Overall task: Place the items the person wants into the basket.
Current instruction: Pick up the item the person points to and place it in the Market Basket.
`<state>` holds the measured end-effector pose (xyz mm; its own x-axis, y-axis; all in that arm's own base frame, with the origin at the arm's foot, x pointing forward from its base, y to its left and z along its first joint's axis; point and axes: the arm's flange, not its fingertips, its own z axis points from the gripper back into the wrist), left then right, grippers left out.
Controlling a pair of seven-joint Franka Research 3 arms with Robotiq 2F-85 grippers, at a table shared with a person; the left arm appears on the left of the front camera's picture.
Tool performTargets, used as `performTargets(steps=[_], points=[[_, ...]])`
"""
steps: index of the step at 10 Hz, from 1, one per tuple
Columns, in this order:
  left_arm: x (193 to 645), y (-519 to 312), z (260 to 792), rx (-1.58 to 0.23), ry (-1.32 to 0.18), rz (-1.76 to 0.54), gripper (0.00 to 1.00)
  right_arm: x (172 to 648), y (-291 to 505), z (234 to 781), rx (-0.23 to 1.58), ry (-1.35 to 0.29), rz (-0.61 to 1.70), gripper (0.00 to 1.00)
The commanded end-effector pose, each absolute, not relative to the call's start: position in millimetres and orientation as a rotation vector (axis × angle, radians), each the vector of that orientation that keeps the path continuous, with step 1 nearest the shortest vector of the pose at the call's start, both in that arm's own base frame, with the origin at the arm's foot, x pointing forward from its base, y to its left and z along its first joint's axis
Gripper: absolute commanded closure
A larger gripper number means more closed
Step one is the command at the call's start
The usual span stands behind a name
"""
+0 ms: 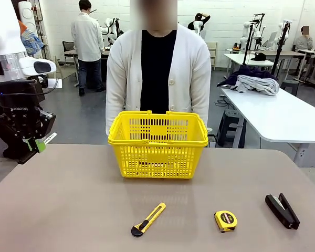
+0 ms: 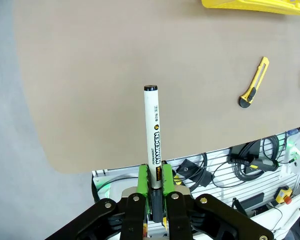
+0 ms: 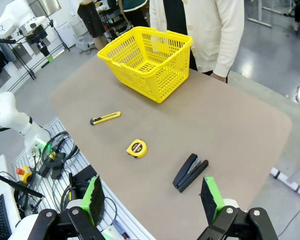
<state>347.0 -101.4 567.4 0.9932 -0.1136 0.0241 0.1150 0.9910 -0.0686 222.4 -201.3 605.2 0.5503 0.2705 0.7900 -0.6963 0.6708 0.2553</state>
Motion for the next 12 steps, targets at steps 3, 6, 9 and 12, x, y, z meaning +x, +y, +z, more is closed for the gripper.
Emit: performTargets(steps=[3,6,9,12], points=[[347,-100,566,-0.066,-0.02,-0.115,1.0,223,-202,607,0.62,-0.813,0.626,0.0],[371,-128,588,0.003,-0.074,-0.249,0.88,223,-202,607,0.62,-0.813,0.626,0.0],[440,-191,616,0.13,-0.098,-0.455,0.88,223,-202,607,0.62,-0.813,0.626,0.0],[495,-251,622,0.137,-0.175,-0.736,0.88,223,-202,607,0.62,-0.813,0.626,0.0]])
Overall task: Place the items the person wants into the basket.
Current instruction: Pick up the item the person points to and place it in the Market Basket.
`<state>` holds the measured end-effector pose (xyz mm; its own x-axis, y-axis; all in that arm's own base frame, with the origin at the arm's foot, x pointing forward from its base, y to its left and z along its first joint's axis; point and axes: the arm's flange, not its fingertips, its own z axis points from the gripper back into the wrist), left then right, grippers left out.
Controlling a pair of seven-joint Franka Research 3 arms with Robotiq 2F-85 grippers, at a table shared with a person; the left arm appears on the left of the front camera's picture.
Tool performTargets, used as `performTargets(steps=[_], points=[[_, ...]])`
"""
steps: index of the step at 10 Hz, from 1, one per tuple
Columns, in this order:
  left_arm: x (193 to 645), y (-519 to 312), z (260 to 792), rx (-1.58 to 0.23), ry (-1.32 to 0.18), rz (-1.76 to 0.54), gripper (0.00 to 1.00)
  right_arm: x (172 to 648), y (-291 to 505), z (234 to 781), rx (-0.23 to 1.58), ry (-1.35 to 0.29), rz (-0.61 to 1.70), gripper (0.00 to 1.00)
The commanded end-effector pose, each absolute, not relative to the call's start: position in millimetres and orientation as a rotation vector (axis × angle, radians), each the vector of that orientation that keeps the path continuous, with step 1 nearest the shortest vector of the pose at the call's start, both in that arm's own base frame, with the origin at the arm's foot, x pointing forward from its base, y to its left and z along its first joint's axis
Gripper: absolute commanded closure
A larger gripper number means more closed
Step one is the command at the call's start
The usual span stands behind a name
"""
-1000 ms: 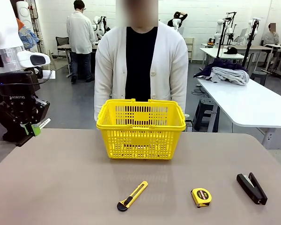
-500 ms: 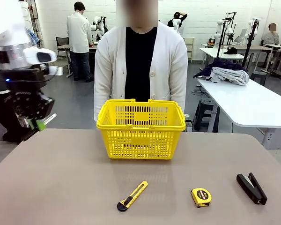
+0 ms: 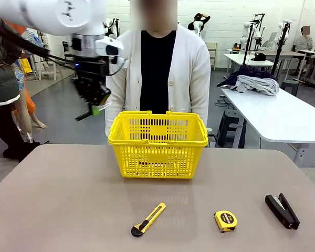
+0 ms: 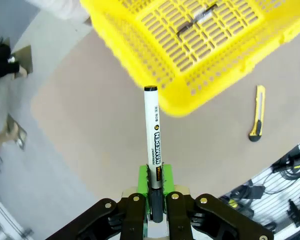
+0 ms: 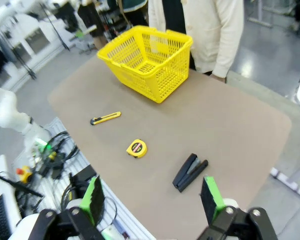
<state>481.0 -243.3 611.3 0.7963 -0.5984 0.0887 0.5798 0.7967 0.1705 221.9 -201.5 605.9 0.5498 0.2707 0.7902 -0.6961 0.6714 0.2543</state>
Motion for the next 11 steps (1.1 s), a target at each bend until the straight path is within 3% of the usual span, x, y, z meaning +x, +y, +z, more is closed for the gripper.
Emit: performTargets(steps=[1,4,11], points=[[504,-270,621,0.123,-0.203,-0.814,0.88,223,-202,607,0.62,-0.813,0.626,0.0],[525,-318,610,0.017,-0.23,-0.982,0.88,223,-202,607,0.62,-0.813,0.626,0.0],[562,-363,568,-0.009,-0.173,-1.442,0.88,223,-202,607,0.62,-0.813,0.626,0.0]])
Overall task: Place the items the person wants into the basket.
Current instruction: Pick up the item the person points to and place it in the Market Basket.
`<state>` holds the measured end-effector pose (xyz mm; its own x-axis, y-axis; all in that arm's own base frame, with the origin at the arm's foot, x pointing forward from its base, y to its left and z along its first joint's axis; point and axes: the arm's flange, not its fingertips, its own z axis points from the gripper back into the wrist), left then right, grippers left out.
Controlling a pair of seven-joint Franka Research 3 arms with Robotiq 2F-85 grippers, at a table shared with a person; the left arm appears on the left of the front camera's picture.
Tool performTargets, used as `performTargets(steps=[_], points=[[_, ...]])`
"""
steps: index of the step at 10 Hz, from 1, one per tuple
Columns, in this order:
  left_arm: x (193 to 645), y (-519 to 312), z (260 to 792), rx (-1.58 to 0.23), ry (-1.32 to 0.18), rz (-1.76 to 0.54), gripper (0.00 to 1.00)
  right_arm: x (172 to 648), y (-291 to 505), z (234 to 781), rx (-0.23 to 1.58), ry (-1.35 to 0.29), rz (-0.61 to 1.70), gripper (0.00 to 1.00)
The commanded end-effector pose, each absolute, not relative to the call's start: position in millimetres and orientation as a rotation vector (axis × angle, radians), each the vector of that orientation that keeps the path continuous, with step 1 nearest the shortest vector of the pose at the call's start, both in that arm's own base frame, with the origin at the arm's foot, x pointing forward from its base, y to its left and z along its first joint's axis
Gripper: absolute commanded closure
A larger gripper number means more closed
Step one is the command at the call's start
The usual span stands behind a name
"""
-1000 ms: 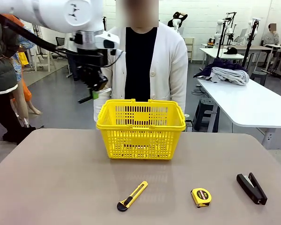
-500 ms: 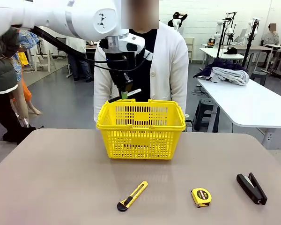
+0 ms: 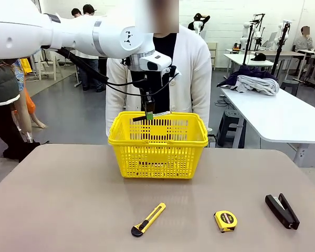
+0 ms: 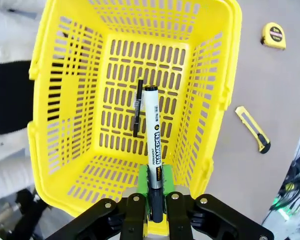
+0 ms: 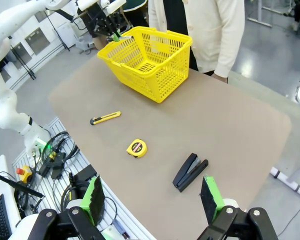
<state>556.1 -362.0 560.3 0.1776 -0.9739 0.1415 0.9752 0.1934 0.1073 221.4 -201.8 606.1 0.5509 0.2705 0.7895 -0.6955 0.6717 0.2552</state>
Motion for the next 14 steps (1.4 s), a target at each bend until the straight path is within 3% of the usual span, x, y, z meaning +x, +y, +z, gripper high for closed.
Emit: performTargets(steps=[1,7,10,14], points=[[563,-365,565,0.018,-0.16,-1.473,0.88,223,-202,607,0.62,-0.813,0.626,0.0],[558,-363,557,-0.004,-0.182,-1.429,0.88,223,-202,607,0.62,-0.813,0.626,0.0],[566,-360,540,0.025,-0.162,-1.511,0.88,223,-202,607,0.62,-0.813,0.626,0.0],[594,-374,502,0.016,-0.055,-1.569,0.88,223,-202,607,0.62,-0.813,0.626,0.0]])
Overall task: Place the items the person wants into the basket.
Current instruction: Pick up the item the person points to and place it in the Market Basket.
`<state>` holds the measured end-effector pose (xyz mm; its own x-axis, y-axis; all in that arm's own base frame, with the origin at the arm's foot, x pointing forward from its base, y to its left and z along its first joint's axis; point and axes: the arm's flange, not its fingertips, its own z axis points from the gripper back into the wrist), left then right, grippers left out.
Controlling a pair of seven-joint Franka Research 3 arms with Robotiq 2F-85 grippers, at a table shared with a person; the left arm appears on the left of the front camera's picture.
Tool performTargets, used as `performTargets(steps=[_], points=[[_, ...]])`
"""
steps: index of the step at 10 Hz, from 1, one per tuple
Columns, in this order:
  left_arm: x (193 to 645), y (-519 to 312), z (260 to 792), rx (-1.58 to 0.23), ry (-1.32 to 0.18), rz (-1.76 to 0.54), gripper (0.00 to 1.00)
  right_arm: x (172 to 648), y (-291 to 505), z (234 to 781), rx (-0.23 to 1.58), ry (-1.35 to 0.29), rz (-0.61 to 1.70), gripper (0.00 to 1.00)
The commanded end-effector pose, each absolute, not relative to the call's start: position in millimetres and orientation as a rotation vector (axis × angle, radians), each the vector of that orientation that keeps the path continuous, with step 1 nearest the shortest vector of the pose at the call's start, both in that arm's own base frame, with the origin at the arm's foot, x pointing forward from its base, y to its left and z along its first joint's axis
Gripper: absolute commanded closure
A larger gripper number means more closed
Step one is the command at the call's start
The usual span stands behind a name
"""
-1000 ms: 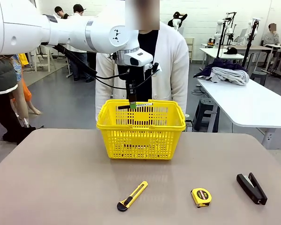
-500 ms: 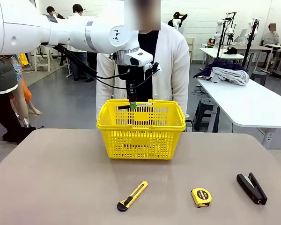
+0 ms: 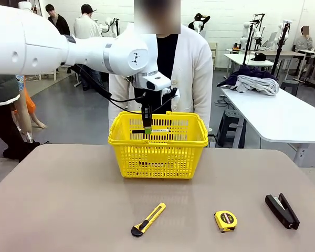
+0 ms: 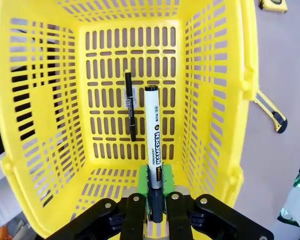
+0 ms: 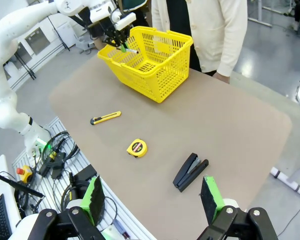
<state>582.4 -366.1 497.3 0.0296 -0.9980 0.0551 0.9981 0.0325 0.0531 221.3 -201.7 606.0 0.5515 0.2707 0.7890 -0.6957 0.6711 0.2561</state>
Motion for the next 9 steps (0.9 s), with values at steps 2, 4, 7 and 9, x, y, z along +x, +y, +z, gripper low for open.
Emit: performTargets(steps=[2,4,7,9], points=[[603,-382,484,0.038,-0.013,-1.584,0.88,223,-202,607,0.62,-0.813,0.626,0.0],[610,-387,474,0.035,0.008,-1.595,0.88,223,-202,607,0.62,-0.813,0.626,0.0],[618,-392,459,0.015,0.038,-1.599,0.88,223,-202,607,0.62,-0.813,0.626,0.0],[620,-393,452,0.01,0.053,-1.599,0.88,223,-202,607,0.62,-0.813,0.626,0.0]])
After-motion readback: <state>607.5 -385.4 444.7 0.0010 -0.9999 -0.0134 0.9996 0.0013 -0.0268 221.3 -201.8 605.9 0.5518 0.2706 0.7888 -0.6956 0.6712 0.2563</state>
